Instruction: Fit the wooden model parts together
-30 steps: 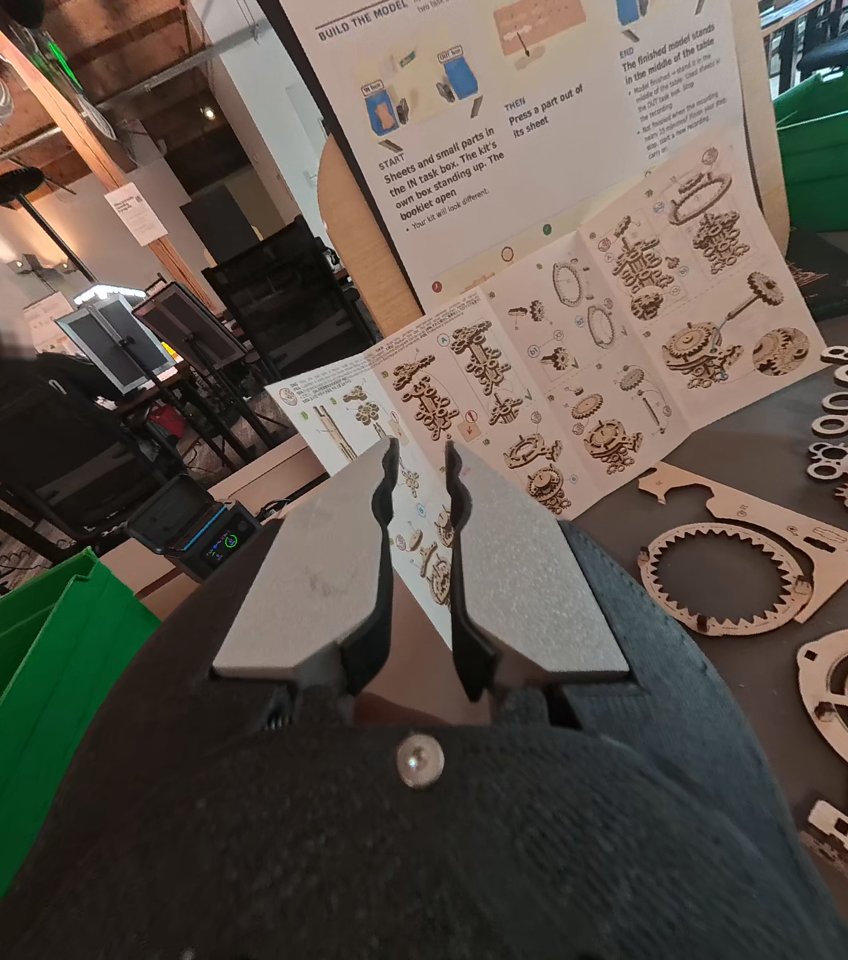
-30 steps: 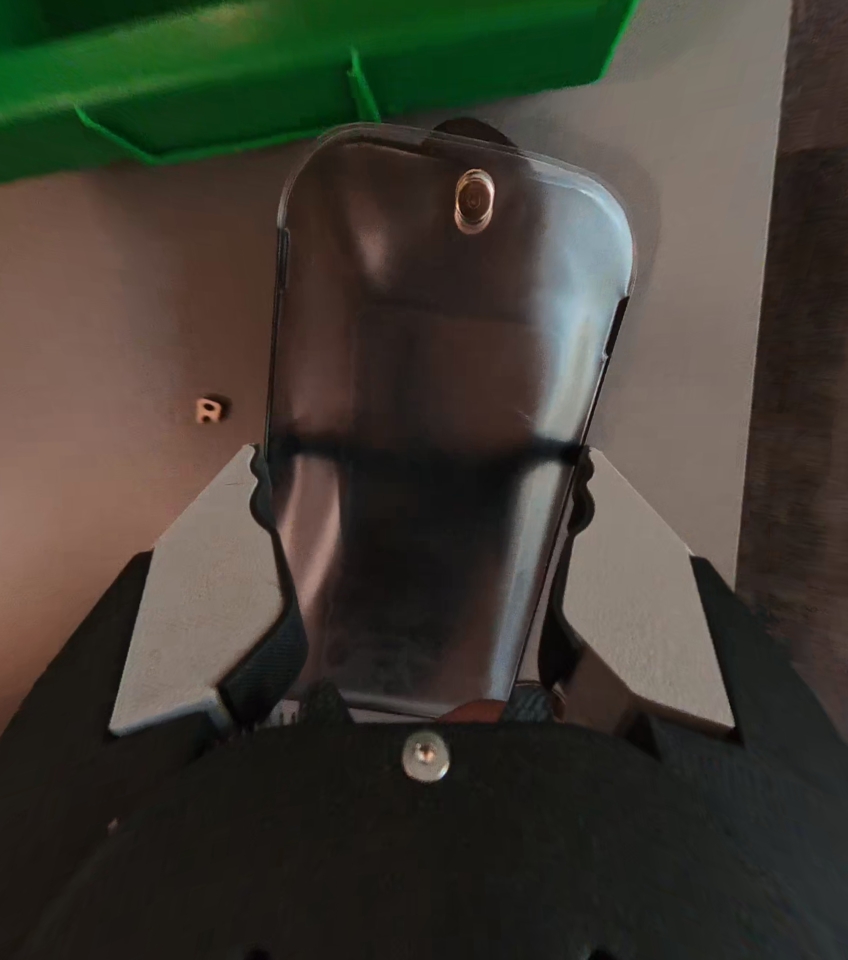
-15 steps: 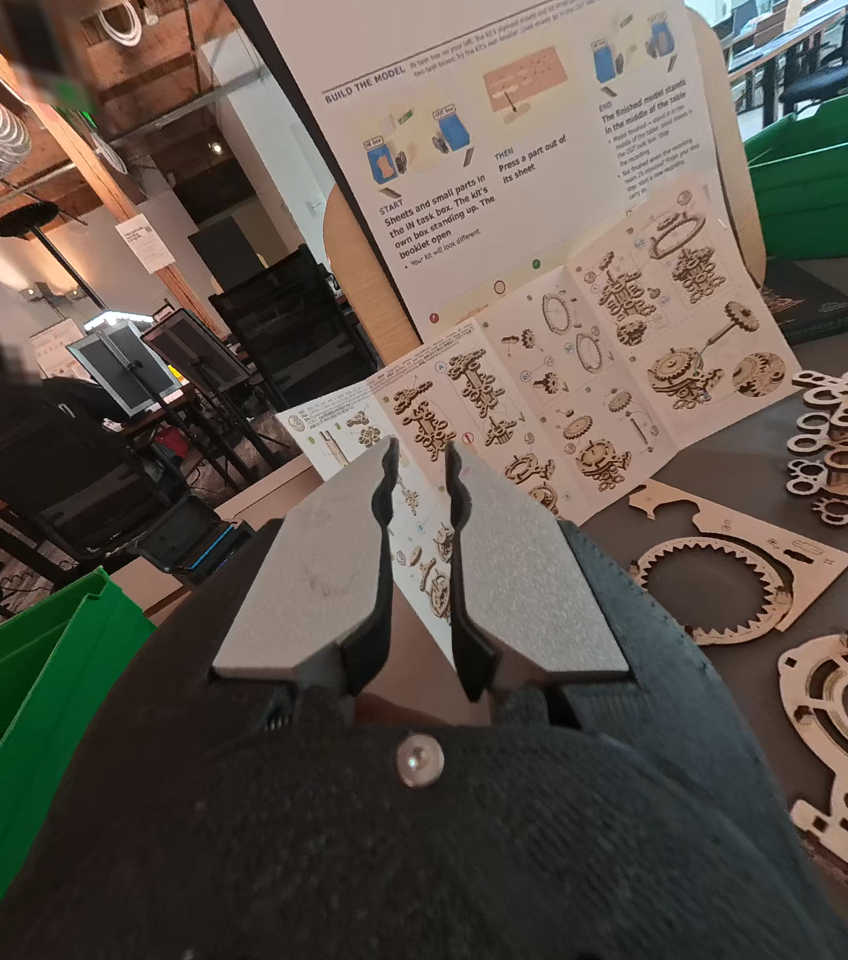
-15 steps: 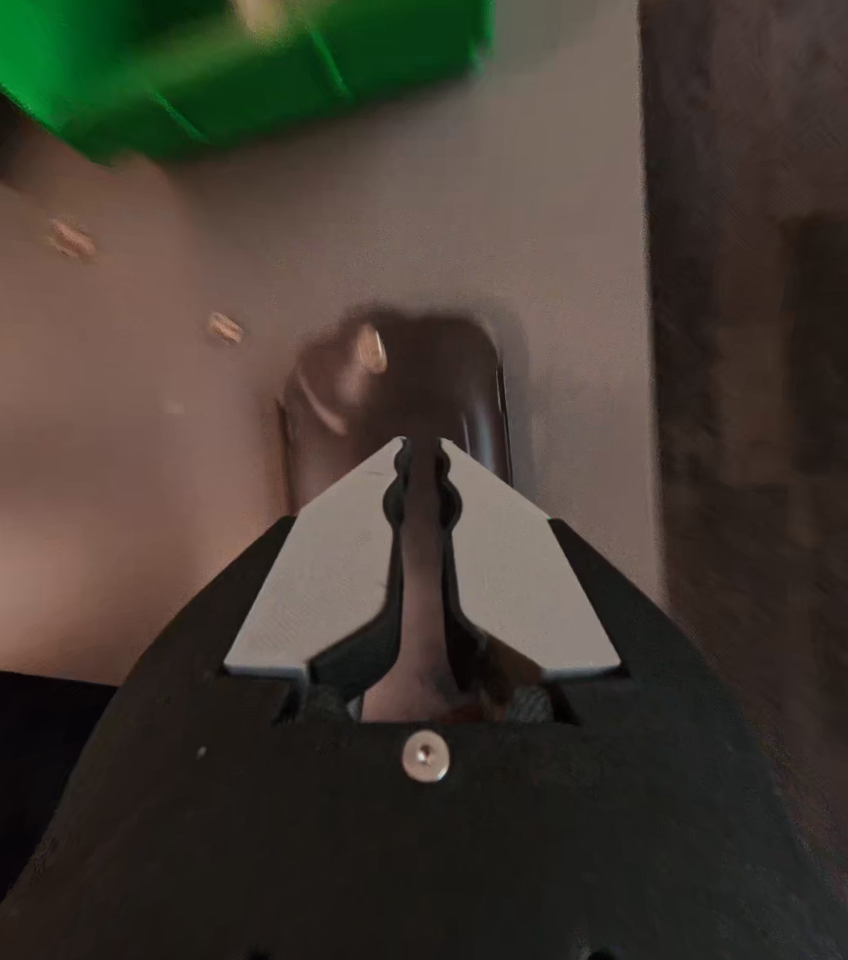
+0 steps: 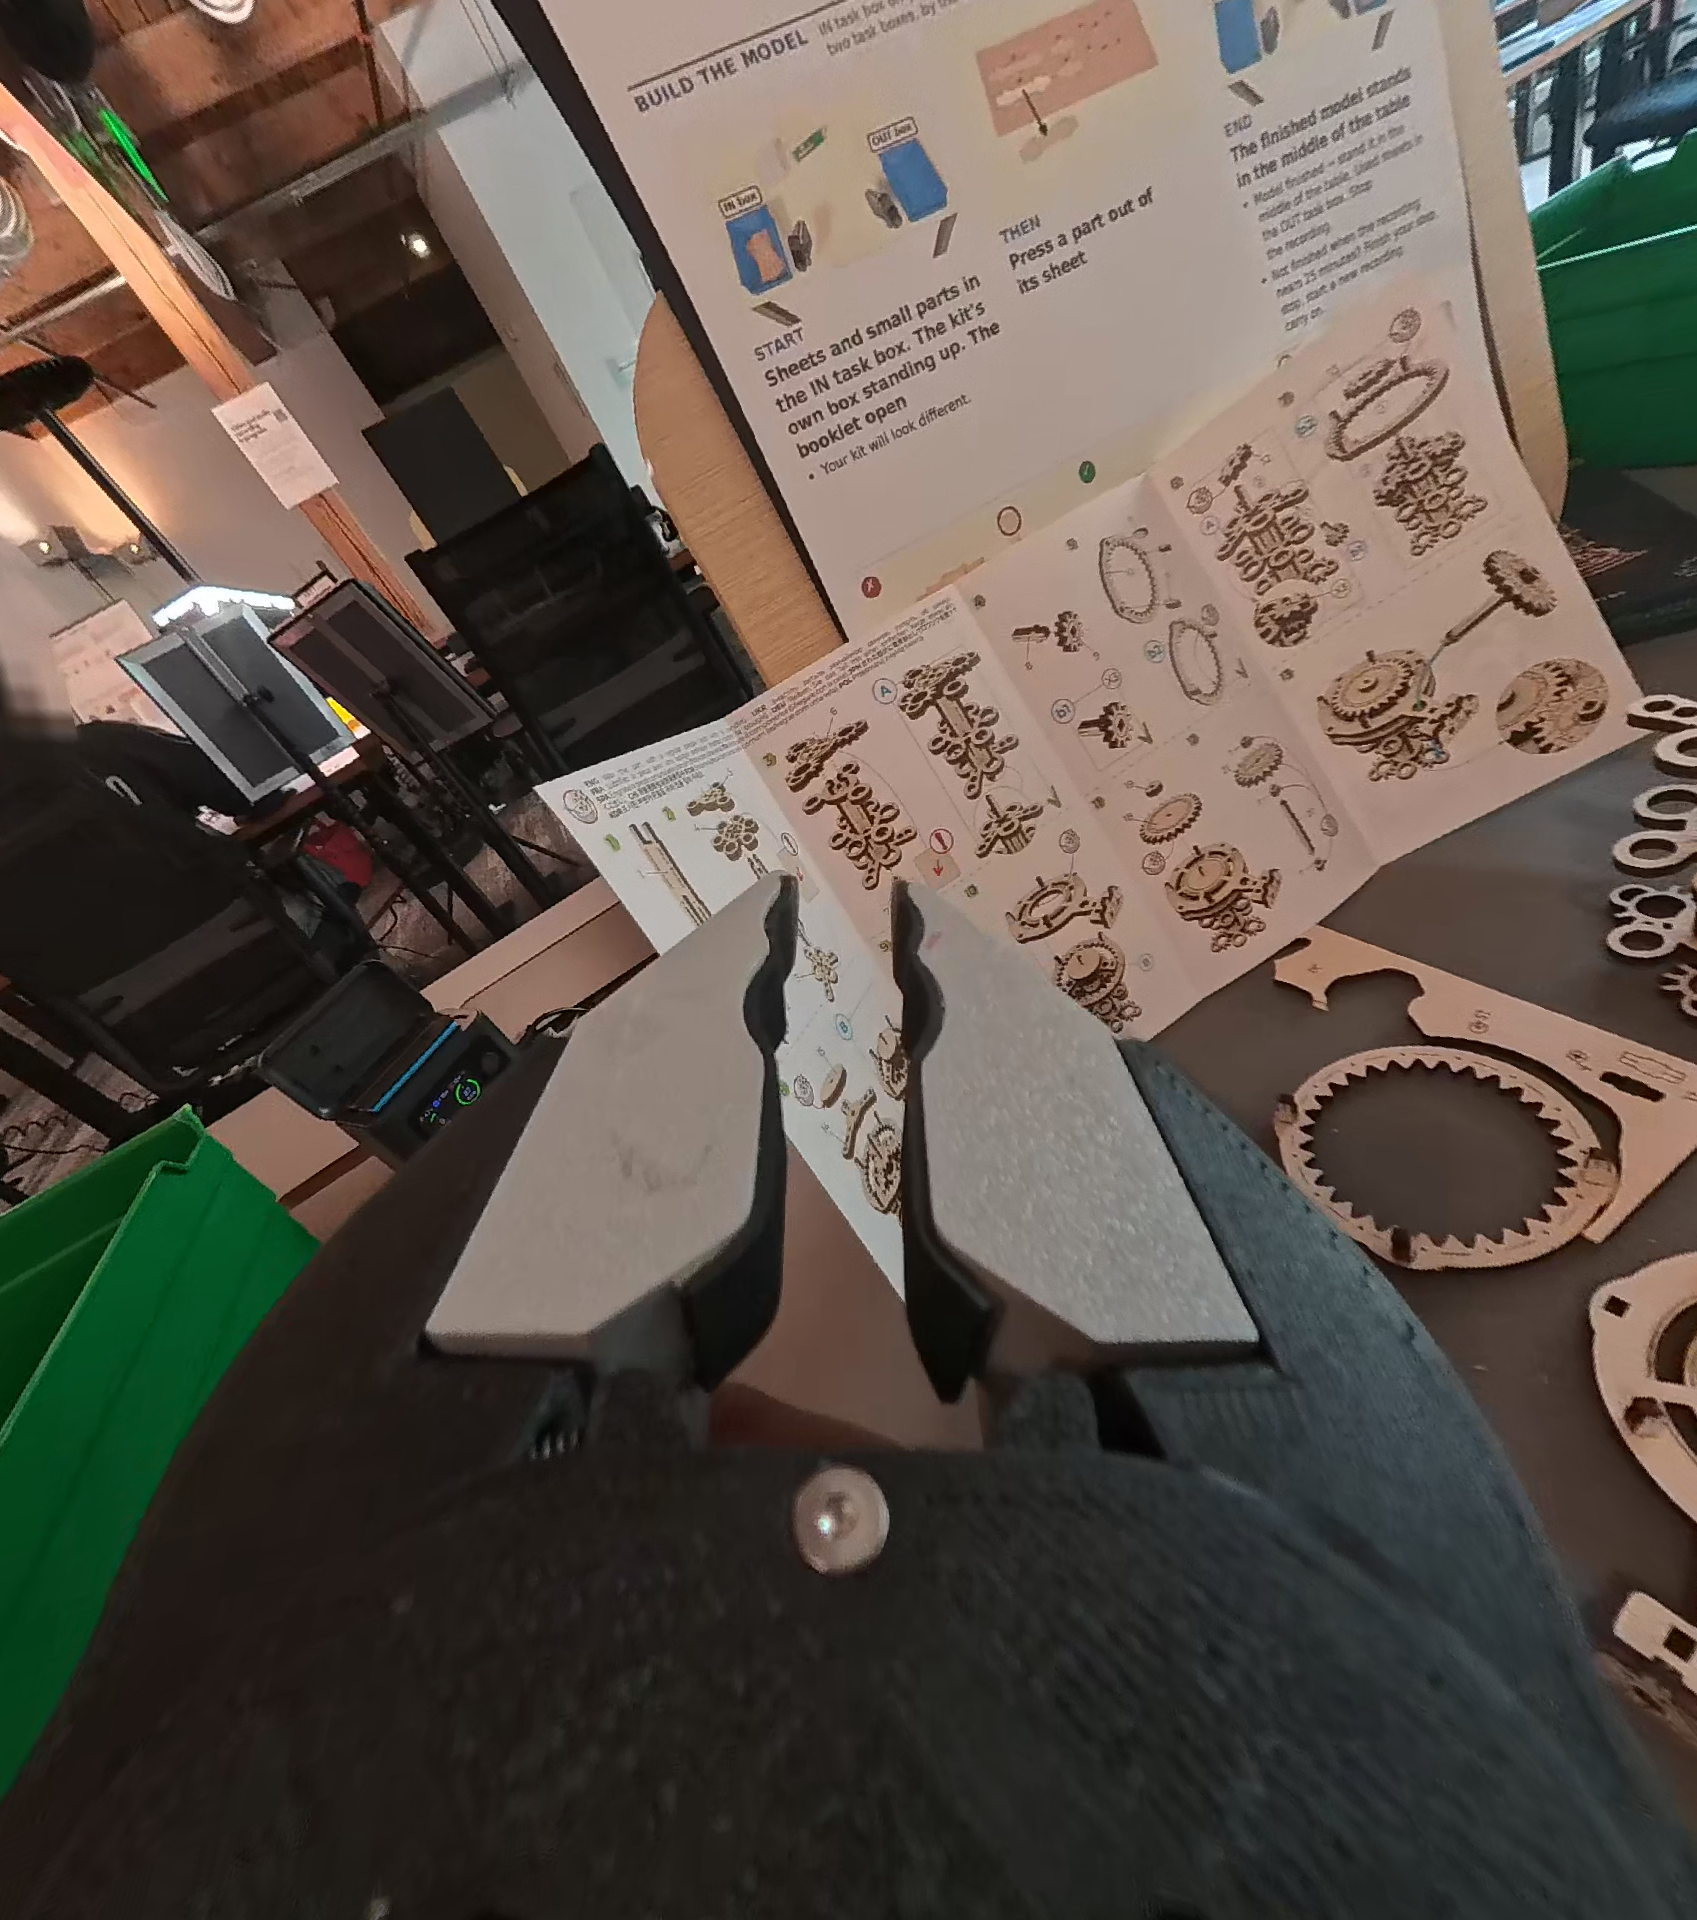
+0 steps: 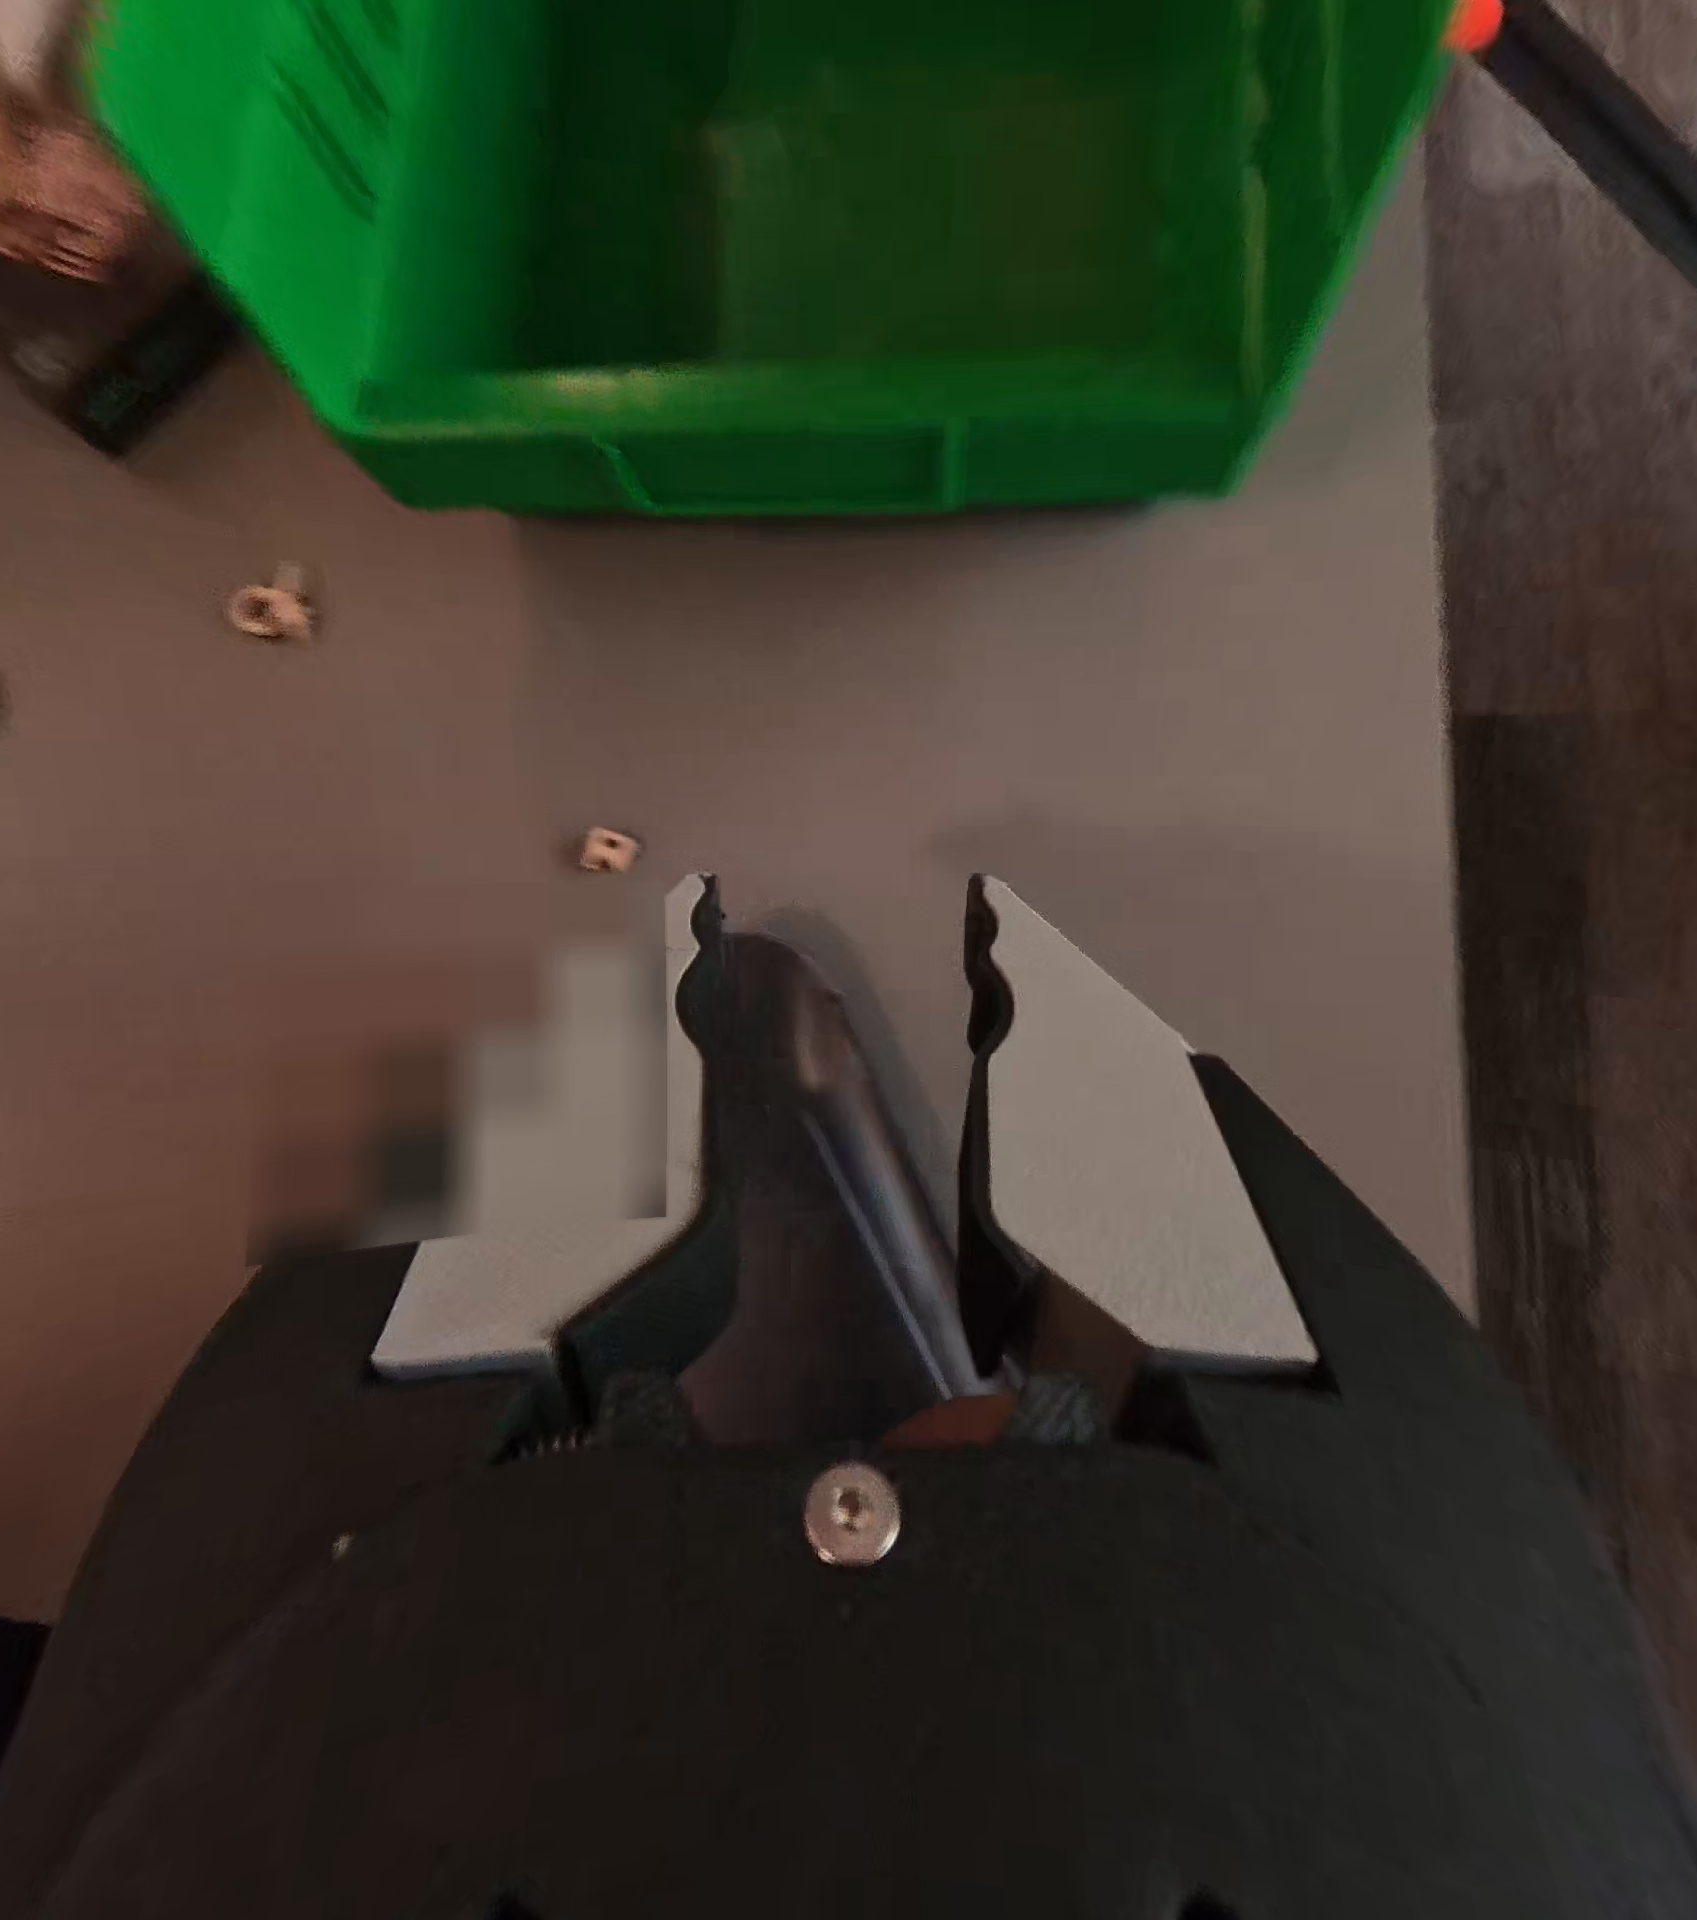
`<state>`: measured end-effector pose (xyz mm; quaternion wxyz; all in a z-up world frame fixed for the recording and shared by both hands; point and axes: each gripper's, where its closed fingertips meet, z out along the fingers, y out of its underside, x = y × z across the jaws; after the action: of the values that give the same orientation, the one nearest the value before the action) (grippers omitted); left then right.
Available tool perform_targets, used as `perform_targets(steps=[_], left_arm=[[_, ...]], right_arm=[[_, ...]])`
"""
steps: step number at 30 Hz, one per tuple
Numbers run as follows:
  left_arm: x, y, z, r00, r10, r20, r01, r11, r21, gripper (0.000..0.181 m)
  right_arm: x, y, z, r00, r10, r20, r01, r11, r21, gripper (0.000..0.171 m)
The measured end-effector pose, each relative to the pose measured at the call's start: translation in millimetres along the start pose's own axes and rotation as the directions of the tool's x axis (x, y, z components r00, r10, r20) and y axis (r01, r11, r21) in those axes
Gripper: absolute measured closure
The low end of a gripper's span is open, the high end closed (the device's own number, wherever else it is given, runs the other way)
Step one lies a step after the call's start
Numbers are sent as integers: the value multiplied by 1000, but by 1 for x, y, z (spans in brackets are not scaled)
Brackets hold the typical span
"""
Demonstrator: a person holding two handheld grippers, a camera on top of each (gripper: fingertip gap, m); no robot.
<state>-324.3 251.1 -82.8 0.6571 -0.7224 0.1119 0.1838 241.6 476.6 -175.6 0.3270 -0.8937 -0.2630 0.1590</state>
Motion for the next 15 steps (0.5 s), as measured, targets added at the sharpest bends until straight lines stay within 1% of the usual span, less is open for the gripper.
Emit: perform_targets(steps=[1,2,4,5,7,9,11,12,13,14,15], left_arm=[[0,0,0,1000,2,0,-2,1000,0,166],[1,-1,0,1000,3,1,-3,1000,1,166],[1,0,0,1000,5,2,-5,1000,1,166],[1,0,0,1000,5,2,-5,1000,-1,166],[0,1,1,1000,5,6,-5,1000,-4,166],[-1,3,2,1000,1,8,-1,1000,-11,166],[-2,5,2,1000,1,11,-1,1000,-16,166],[-3,5,2,1000,1,14,-1,1000,-16,166],[-3,6,2,1000,1,15,0,1000,-19,166],[-4,6,2,1000,1,15,-1,1000,-20,166],[-4,6,2,1000,2,16,-1,1000,-18,166]], right_arm=[[-13,-7,-1,999,-13,40,12,1000,28,127],[-26,-12,-1,997,-23,77,19,998,52,127],[-53,-22,2,989,-52,138,38,994,98,122],[-64,-29,6,987,-74,141,56,990,126,118],[-81,-46,16,986,-126,106,106,978,177,108],[-89,-69,30,984,-175,41,163,964,208,101],[-97,-91,52,980,-200,10,194,960,201,94],[-104,-98,64,978,-209,25,201,962,184,94],[-109,-102,77,974,-223,35,215,965,152,99],[-107,-104,90,970,-241,13,238,965,107,114],[-105,-104,101,964,-266,-7,266,962,60,142]])
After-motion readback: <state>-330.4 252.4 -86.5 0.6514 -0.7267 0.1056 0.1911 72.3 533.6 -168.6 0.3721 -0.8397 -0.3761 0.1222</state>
